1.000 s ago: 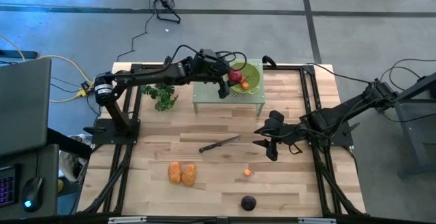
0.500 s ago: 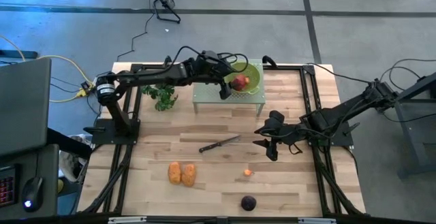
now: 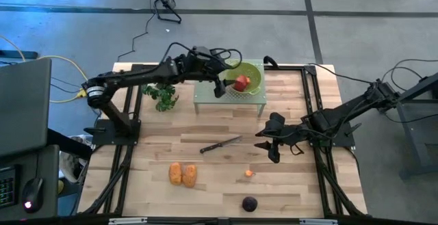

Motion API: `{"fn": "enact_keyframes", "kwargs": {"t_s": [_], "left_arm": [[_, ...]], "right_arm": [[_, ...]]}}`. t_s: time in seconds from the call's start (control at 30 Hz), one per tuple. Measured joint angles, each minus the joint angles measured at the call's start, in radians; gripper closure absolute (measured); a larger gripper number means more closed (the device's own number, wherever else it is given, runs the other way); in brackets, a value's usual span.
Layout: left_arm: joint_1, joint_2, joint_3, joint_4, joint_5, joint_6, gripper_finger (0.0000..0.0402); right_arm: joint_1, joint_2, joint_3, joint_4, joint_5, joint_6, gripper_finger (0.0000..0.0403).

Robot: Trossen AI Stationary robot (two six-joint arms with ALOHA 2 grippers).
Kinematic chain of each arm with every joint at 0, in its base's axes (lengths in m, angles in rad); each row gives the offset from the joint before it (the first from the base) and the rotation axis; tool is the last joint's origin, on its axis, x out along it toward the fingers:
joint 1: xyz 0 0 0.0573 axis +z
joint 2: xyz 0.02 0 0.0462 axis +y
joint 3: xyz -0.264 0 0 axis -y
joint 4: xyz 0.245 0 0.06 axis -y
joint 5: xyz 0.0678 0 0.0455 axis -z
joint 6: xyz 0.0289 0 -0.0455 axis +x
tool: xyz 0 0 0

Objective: Pick & Place Fruit
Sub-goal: Put the orange peach into the green strainer bowl on the shelf

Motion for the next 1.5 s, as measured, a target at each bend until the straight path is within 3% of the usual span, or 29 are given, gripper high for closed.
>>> {"fn": "enact_keyframes", "kwargs": {"t_s": [0.3, 0.6, 0.77, 1.27, 1.5], "left_arm": [[-0.037, -0.116, 0.0, -0.275, -0.004, -0.003, 0.0112], [-0.174, -0.141, -0.004, -0.461, -0.061, -0.003, 0.0112], [-0.266, -0.147, -0.064, -0.484, -0.076, -0.055, 0.0112], [-0.58, -0.151, -0.159, -0.473, -0.28, -0.246, 0.0112], [-0.721, -0.15, -0.247, -0.446, -0.363, -0.404, 0.0112]], "right_arm": [[0.01, 0.009, 0.0, 0.001, -0.024, -0.01, 0.0211], [0.07, 0.113, 0.0, 0.015, -0.029, -0.023, 0.0211], [0.097, 0.168, 0.0, 0.069, -0.031, -0.03, 0.0211], [0.14, 0.247, 0.0, 0.197, -0.063, 0.012, 0.0211], [0.184, 0.248, 0.0, 0.207, -0.034, 0.024, 0.0211]]}}
